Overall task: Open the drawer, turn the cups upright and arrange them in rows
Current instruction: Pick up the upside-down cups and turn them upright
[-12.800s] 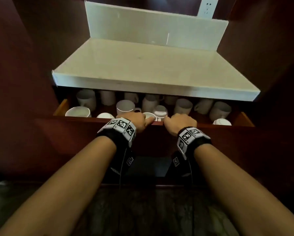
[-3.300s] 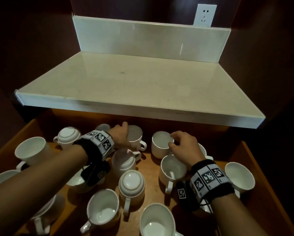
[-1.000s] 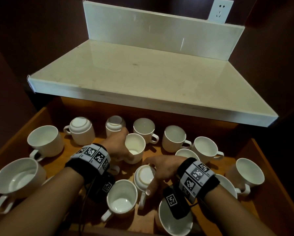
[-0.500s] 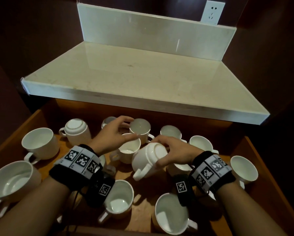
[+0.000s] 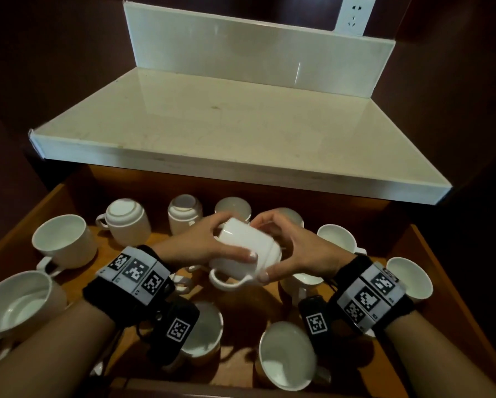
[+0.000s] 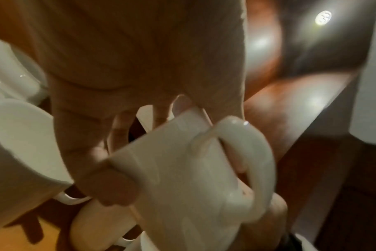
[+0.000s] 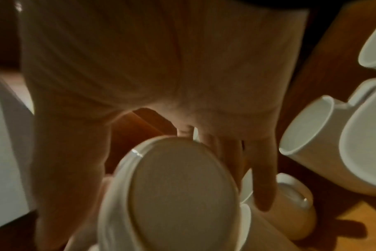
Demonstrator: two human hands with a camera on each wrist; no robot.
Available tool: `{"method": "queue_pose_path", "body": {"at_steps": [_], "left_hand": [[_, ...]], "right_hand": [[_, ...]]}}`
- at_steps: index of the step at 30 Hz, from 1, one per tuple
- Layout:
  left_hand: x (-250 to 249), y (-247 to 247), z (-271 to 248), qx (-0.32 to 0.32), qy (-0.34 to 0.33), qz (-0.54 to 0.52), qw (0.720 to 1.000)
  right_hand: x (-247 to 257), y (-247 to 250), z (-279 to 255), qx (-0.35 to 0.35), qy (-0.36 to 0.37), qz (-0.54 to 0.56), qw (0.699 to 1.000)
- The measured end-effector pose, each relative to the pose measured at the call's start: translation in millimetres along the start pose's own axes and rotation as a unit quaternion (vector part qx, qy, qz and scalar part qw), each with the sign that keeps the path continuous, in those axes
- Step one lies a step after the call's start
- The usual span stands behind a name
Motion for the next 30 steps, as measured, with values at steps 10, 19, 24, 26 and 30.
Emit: {"method": "queue_pose_path", "body": {"at_steps": [10, 19, 24, 26, 30], "left_hand": [[4, -25, 10, 0.021, 0.026, 0.265, 0.964], [6, -12, 8, 0.02, 0.035, 0.222, 0.974], [9, 46, 0, -0.097, 0.046, 0.109, 0.988], [21, 69, -2, -0.137, 0.093, 0.138, 0.976], [35, 100, -8, -0.163, 0.161, 0.227, 0.946]], "right_hand": [[-6, -14, 11, -0.002, -0.024, -0.18, 0.983], [-13, -19, 10, 0.009, -0.08, -0.283, 0.956], [-16, -28, 16, 0.052, -0.148, -0.379, 0.912], [-14, -30, 19, 0.054, -0.149, -0.388, 0.908], [-12, -31, 28, 0.055, -0.165, -0.404, 0.898]]}}
Point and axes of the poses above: each hand's wrist, its own z-axis towards the middle knuckle, its own y-axis out of the back of the hand, x = y × z, the point moved 2 cm from there along z, towards the middle knuckle, and after that the axes turned 12 degrees about x, right-handed, at the moved point
